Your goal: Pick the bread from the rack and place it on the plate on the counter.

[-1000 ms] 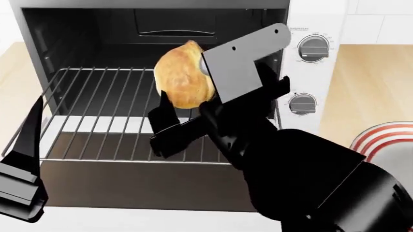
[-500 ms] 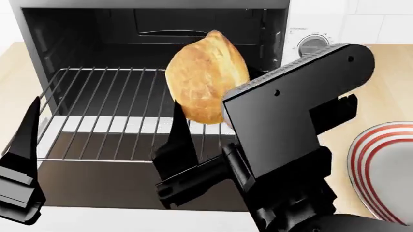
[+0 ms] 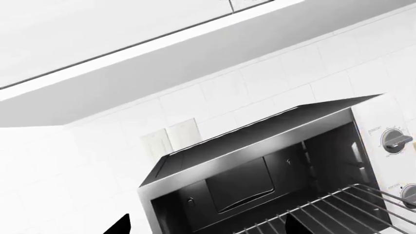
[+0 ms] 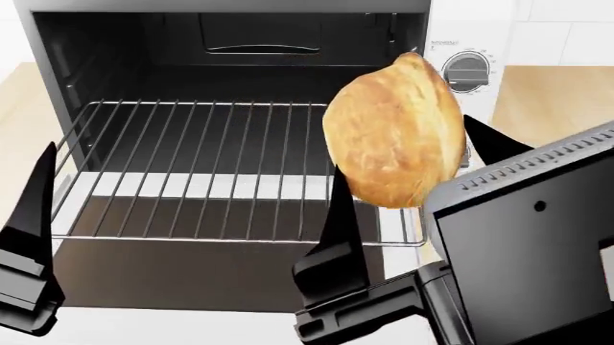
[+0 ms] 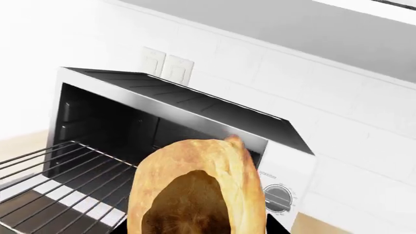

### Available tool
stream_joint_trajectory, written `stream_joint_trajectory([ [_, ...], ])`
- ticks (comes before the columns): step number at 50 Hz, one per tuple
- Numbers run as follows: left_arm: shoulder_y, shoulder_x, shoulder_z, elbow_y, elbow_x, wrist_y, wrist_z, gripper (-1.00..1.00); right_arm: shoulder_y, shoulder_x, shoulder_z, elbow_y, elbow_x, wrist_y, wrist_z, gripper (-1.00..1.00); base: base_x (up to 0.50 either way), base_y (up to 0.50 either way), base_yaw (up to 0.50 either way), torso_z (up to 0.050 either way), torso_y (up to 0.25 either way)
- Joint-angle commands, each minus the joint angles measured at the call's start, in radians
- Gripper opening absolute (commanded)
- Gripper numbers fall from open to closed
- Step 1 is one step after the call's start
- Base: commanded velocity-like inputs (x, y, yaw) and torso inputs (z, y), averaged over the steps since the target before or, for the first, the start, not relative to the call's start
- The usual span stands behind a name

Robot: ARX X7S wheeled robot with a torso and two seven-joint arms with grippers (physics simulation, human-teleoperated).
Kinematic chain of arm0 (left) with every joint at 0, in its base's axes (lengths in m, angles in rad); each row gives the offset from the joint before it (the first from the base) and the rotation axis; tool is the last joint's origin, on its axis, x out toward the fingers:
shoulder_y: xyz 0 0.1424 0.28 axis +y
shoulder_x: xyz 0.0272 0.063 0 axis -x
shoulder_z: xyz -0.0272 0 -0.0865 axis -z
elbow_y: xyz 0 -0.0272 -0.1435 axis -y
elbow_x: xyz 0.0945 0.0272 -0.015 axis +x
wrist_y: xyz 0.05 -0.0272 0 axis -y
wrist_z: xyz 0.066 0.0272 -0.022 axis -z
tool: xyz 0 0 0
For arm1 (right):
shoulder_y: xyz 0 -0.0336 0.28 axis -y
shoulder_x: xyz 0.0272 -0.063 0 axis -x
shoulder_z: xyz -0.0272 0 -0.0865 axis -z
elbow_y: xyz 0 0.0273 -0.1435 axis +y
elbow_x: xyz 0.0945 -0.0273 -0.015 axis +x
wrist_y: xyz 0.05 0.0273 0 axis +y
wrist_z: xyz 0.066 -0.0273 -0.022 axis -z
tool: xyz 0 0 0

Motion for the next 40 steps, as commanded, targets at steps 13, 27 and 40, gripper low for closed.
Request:
stream_joint_trajectory([
  [13,-0.023,-0.008,0.024,0.000,-0.007,0.015,-0.013,1.00,-0.140,0.226,0.171,-0.045,0.090,-0.080,0.052,-1.00,0.00,0.00,0.00,0.000,0.000],
  [27,-0.041,-0.011,0.039,0.001,-0.016,0.022,-0.025,1.00,-0.655,0.275,0.601,-0.057,-0.054,-0.119,-0.092,-1.00,0.00,0.00,0.00,0.000,0.000],
  [40,-0.041,-0.015,0.051,0.004,-0.011,0.036,-0.026,1.00,-0.914,0.181,0.896,-0.034,-0.113,-0.011,-0.187,-1.00,0.00,0.00,0.00,0.000,0.000],
])
